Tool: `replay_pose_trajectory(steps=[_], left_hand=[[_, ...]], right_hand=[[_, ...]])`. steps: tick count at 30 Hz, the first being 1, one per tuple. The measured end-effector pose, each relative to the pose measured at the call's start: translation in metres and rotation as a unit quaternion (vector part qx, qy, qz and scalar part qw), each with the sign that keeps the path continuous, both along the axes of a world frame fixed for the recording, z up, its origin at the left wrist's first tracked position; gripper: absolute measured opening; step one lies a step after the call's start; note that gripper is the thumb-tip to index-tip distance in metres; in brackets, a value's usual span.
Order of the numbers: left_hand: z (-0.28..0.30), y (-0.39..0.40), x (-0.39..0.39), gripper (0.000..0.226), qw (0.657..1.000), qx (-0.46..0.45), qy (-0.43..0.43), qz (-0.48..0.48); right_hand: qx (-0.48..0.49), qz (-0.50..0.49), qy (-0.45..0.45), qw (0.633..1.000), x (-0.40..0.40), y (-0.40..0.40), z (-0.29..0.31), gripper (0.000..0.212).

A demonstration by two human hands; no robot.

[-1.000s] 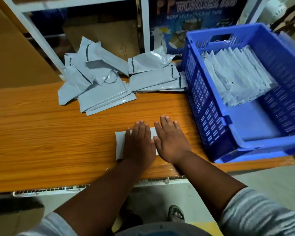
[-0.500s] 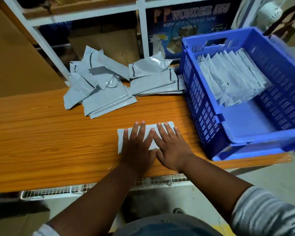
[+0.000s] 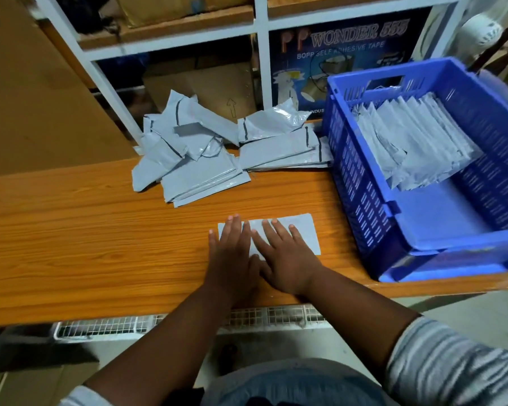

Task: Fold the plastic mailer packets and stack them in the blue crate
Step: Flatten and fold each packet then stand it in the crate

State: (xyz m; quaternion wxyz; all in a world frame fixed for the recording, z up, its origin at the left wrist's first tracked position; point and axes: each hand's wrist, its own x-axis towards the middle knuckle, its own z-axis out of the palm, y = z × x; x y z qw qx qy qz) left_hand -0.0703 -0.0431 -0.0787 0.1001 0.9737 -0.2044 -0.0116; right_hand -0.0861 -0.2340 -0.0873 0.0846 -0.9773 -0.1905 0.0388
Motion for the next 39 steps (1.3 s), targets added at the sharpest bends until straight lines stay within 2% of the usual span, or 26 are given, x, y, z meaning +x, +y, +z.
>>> replay_pose_trajectory(steps=[2, 6, 9, 13, 16, 19, 22, 24, 27, 30, 32, 34, 37, 39], left_hand=[[-0.009, 0.016, -0.008, 0.079, 0.999, 0.032, -0.020, -0.012], [-0.019, 0.032, -0.010, 0.080, 0.996, 0.082, 0.001, -0.040], [-0.013, 0.033, -0.004, 0.085, 0.995, 0.103, 0.001, -0.021], [-0.019, 0.054, -0.001, 0.088, 0.996, 0.081, 0.020, 0.027], [-0.020, 0.075, 0.003, 0.084, 0.997, 0.067, 0.025, -0.015], [-0.008, 0.074, 0.014, 0.076, 0.998, -0.001, -0.033, -0.049], [-0.004, 0.049, 0.030, 0.068, 0.991, -0.024, -0.061, -0.117], [-0.010, 0.035, 0.039, 0.065, 0.989, 0.008, -0.040, -0.142], [-0.022, 0.040, 0.044, 0.075, 0.990, 0.063, -0.013, -0.124], [-0.029, 0.068, 0.047, 0.086, 0.995, 0.055, -0.002, -0.082], [-0.026, 0.081, 0.050, 0.089, 0.996, 0.061, -0.009, -0.062], [-0.014, 0.075, 0.050, 0.088, 0.995, 0.058, -0.024, -0.075], [-0.005, 0.049, 0.050, 0.084, 0.982, 0.033, -0.064, -0.175], [-0.008, 0.045, 0.052, 0.083, 0.977, 0.043, -0.055, -0.200]], right_hand=[[-0.008, 0.003, 0.002, 1.000, -0.005, 0.001, -0.011, 0.075], [-0.045, 0.012, 0.047, 0.998, 0.007, -0.001, 0.002, 0.082], [-0.045, -0.005, 0.047, 0.998, 0.016, 0.008, 0.018, 0.080], [-0.020, 0.042, 0.014, 0.999, 0.013, 0.046, 0.023, 0.079], [0.010, 0.038, 0.050, 0.998, 0.011, 0.064, 0.016, 0.076], [0.082, 0.025, 0.032, 0.996, 0.025, 0.057, 0.014, 0.068], [0.105, -0.023, 0.014, 0.994, 0.027, 0.044, 0.003, 0.067], [0.056, -0.068, 0.006, 0.996, 0.016, 0.034, -0.006, 0.067], [-0.011, -0.125, 0.020, 0.992, 0.002, 0.005, -0.009, 0.074], [-0.048, -0.169, 0.057, 0.983, -0.004, -0.030, -0.004, 0.079], [-0.045, -0.202, 0.084, 0.975, -0.005, -0.044, 0.002, 0.081], [-0.022, -0.218, 0.071, 0.973, 0.000, -0.041, 0.010, 0.082], [0.008, -0.118, 0.023, 0.993, 0.012, -0.003, 0.017, 0.077], [0.002, -0.060, 0.035, 0.998, 0.016, 0.019, 0.012, 0.076]])
